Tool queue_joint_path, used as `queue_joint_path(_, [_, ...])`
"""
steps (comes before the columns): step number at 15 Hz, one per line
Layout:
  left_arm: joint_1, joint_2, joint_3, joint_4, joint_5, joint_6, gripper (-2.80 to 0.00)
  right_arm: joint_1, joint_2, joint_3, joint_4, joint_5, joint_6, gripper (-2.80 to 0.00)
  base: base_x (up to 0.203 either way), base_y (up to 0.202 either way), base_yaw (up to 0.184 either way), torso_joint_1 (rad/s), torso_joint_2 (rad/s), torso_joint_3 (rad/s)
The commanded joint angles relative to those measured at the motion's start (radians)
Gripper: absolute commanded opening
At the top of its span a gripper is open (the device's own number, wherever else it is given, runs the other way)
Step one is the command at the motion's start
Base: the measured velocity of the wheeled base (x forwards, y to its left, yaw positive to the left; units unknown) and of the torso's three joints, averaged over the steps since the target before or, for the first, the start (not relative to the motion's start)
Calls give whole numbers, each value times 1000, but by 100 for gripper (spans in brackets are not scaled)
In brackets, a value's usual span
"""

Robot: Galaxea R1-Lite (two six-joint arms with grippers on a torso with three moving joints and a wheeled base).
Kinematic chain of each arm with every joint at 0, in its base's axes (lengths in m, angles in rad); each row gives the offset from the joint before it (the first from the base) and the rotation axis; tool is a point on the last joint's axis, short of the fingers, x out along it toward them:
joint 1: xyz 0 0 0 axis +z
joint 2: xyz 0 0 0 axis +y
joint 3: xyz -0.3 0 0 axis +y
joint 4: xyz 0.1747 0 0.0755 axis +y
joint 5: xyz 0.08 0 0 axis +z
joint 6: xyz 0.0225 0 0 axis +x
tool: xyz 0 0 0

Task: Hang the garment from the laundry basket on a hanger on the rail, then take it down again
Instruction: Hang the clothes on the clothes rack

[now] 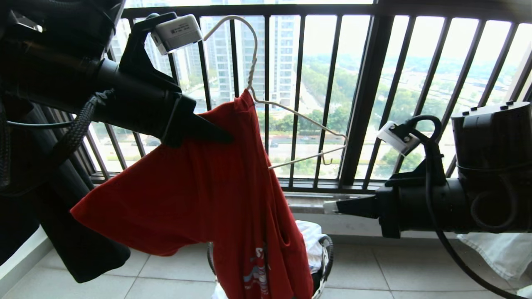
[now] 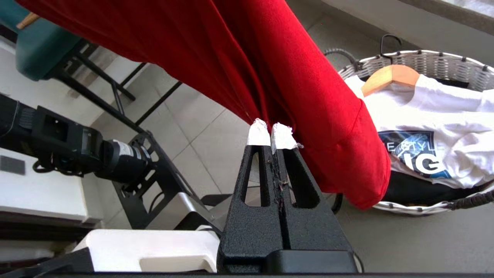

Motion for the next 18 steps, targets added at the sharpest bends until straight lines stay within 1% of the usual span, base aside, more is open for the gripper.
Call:
queue_joint_path(1, [9, -71, 65, -65, -5, 0, -280, 36, 99, -6, -8, 2, 50, -280, 0, 0, 0, 0, 0, 0])
queue_joint_path(3, [-10, -73, 76, -85, -7, -5, -280, 41, 136, -28, -19, -3, 104, -280, 0, 0, 0, 0, 0, 0])
queue_joint_path(5, [-30, -61, 76, -85, -7, -5, -280, 42, 175, -43, -15, -23, 137, -280, 0, 0, 0, 0, 0, 0])
queue_joint_path(6, [-36, -58, 76, -85, -7, -5, -280, 44, 184, -50, -16, -29, 161, 0, 0, 0, 0, 0, 0, 0])
queue_joint_path(8, [-48, -55, 76, -87, -7, -6, -280, 52, 191, -64, -16, -31, 218, 0, 0, 0, 0, 0, 0, 0])
queue_joint_path(10, [-50, -53, 76, -88, -7, -6, -280, 56, 216, -73, -13, -54, 241, 0, 0, 0, 0, 0, 0, 0])
queue_joint_path(11, [-50, -53, 76, -93, -7, -6, -280, 57, 224, -73, -5, -63, 241, 0, 0, 0, 0, 0, 0, 0])
queue_joint_path(14, [-49, -55, 121, -190, -4, -16, -280, 57, 222, -75, 22, -65, 238, 0, 0, 0, 0, 0, 0, 0])
queue_joint_path(15, [-50, -56, 125, -198, -4, -33, -280, 57, 225, -75, 25, -65, 237, 0, 0, 0, 0, 0, 0, 0])
queue_joint_path(18, [-50, -56, 125, -199, -4, -33, -280, 59, 230, -77, 29, -65, 237, 0, 0, 0, 0, 0, 0, 0])
